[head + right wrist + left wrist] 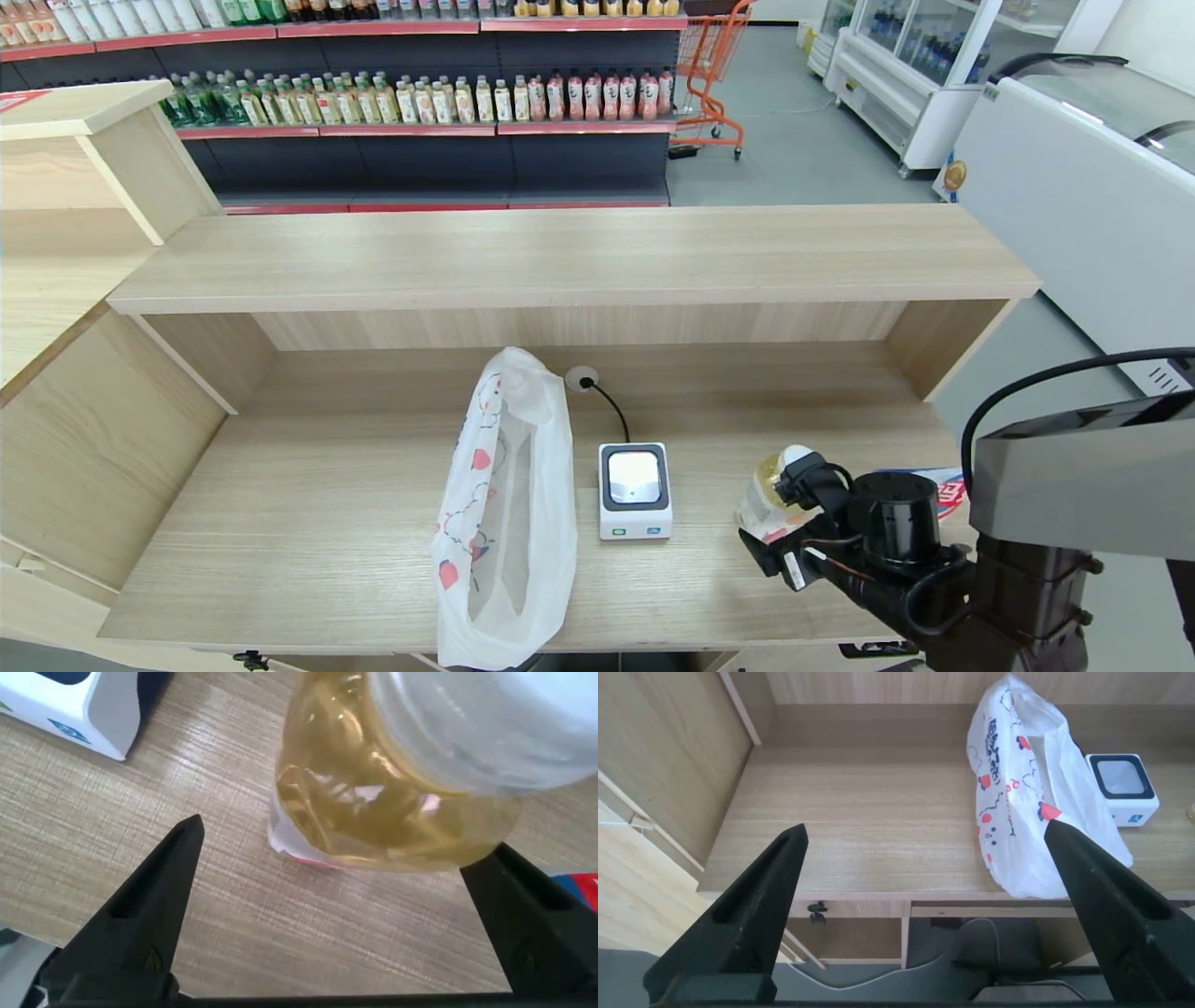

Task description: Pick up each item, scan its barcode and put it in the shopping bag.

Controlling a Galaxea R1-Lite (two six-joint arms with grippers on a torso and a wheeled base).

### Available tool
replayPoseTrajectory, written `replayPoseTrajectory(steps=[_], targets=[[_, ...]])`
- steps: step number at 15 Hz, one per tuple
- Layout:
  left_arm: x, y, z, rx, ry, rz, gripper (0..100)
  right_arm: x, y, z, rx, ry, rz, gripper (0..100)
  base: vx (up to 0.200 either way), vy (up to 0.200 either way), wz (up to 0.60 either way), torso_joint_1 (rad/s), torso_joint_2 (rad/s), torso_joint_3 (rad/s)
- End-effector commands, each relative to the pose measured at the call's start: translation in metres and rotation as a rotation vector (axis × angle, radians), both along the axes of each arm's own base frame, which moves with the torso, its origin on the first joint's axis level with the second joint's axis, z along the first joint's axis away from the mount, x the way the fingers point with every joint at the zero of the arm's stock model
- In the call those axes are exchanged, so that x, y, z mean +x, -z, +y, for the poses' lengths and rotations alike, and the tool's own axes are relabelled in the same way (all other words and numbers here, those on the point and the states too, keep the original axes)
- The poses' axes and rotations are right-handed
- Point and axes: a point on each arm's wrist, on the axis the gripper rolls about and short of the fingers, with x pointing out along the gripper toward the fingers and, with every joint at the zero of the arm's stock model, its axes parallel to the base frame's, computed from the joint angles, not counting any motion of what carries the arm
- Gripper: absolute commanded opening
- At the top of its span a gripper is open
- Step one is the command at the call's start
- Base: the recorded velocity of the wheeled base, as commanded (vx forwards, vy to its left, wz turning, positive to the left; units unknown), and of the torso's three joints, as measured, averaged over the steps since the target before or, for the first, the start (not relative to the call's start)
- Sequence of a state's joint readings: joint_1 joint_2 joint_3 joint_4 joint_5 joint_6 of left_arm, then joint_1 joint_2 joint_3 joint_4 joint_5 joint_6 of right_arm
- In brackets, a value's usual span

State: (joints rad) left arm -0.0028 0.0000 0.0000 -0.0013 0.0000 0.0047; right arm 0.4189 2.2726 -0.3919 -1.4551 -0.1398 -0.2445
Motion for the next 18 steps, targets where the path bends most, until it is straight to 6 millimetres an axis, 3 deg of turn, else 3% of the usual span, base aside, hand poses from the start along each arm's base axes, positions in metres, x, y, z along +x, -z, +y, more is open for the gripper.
replayPoseTrajectory(steps=[1,5,11,17,18], targets=[[0.0,0.0,0.0,0.0,0.0,0.0,100,0.003,0.011,0.007,-0.003,-0.016,0.002,100,0.0,0.0,0.0,0.0,0.0,0.0],[0.0,0.0,0.0,0.0,0.0,0.001,100,0.015,0.017,0.019,0.007,-0.016,-0.038,100,0.0,0.0,0.0,0.0,0.0,0.0],[0.0,0.0,0.0,0.0,0.0,0.001,100,0.03,0.015,0.024,0.043,-0.01,-0.105,100,0.0,0.0,0.0,0.0,0.0,0.0],[0.0,0.0,0.0,0.0,0.0,0.001,100,0.038,0.026,0.027,0.073,-0.009,-0.113,100,0.0,0.0,0.0,0.0,0.0,0.0],[0.0,0.0,0.0,0.0,0.0,0.0,100,0.04,0.027,0.028,0.083,-0.006,-0.115,0,0.0,0.0,0.0,0.0,0.0,0.0]])
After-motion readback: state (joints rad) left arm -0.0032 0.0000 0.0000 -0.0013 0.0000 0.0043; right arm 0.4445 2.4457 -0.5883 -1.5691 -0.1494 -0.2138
